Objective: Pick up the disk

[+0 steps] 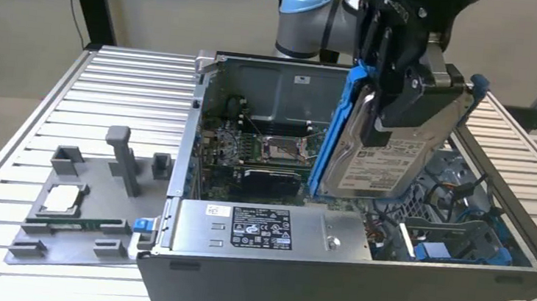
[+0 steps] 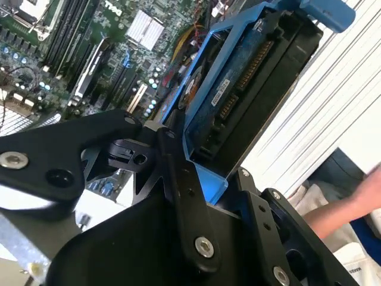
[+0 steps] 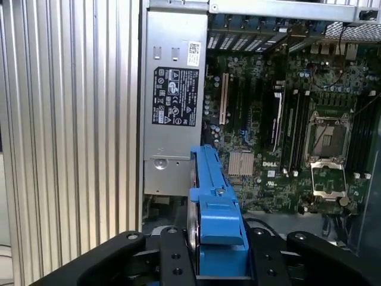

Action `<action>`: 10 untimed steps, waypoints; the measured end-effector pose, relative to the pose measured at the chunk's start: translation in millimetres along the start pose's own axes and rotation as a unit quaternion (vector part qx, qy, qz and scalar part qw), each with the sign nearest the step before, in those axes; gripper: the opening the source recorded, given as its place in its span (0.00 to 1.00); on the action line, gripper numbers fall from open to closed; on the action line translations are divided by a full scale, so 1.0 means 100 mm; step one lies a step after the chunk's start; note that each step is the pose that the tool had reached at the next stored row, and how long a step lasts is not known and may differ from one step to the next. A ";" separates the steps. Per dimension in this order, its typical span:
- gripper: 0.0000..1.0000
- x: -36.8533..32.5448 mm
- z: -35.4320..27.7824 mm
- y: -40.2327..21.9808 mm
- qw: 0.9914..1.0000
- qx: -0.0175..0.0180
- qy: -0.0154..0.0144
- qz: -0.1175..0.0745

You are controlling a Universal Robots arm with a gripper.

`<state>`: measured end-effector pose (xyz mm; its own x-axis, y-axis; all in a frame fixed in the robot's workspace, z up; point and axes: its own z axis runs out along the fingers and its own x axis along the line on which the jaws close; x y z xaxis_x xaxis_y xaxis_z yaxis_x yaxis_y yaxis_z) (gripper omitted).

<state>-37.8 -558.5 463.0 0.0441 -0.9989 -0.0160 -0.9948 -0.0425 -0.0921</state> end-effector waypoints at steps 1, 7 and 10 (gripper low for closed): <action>0.00 0.015 0.005 -0.025 1.000 0.000 0.000 0.000; 0.00 0.078 0.047 -0.176 1.000 0.000 0.000 0.000; 0.00 0.100 0.066 -0.238 1.000 0.000 0.000 0.000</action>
<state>-13.1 -567.4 458.4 0.0440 -0.9989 -0.0161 -0.9948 -0.0423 -0.0922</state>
